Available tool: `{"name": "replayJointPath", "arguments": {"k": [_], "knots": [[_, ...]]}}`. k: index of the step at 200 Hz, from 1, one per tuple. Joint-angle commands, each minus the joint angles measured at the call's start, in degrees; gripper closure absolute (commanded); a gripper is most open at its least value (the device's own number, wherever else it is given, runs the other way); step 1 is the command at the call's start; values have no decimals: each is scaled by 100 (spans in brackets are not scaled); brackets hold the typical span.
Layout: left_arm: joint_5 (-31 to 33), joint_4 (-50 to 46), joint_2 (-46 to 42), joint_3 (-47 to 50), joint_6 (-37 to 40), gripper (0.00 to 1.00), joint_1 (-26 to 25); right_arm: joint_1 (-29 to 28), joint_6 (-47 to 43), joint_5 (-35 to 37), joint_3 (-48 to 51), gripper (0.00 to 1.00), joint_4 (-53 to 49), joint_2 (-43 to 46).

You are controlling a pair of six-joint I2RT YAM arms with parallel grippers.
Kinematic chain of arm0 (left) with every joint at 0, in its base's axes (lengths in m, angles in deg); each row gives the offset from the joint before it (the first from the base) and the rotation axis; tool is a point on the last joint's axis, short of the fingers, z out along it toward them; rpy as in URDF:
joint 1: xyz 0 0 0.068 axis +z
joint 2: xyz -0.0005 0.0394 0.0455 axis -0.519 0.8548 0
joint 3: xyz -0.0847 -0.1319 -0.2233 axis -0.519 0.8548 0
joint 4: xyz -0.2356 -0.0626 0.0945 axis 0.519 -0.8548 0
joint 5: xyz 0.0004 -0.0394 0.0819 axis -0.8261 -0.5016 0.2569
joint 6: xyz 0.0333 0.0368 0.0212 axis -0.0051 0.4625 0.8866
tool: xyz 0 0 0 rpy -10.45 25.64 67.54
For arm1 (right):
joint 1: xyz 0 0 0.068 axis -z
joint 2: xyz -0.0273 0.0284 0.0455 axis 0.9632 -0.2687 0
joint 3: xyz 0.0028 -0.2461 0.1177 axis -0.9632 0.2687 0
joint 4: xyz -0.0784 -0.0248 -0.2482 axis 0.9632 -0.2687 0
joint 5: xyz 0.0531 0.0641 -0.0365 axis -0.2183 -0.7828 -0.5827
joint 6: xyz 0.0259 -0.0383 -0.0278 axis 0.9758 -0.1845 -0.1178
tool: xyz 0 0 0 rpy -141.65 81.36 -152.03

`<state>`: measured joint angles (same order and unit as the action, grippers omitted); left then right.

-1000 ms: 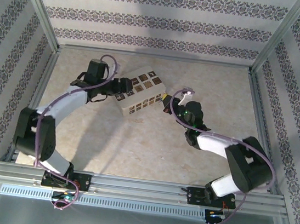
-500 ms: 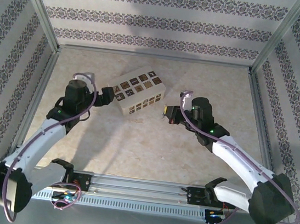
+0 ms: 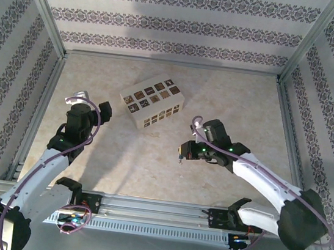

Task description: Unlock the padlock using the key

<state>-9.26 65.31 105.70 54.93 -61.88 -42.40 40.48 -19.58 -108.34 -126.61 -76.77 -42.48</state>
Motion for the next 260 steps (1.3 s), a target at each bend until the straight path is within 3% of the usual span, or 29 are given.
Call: {"name": "replayJointPath", "arguments": {"k": [1,77,143,201,260], "knots": [[188,313,12,12,-110,1,86,-232,24,-356,-12,95,58,-440],[129,164,-83,-44,11,1,107,-294,71,-696,-352,95,678,-1927],[95,152,-92,-53,52,1,116,-293,192,-754,-472,84,990,-2480],[122,138,-92,-83,121,1,130,-236,103,-298,-459,70,807,-2140],[261,136,-136,-166,232,1,151,190,-333,400,-577,61,-33,-810]]}}
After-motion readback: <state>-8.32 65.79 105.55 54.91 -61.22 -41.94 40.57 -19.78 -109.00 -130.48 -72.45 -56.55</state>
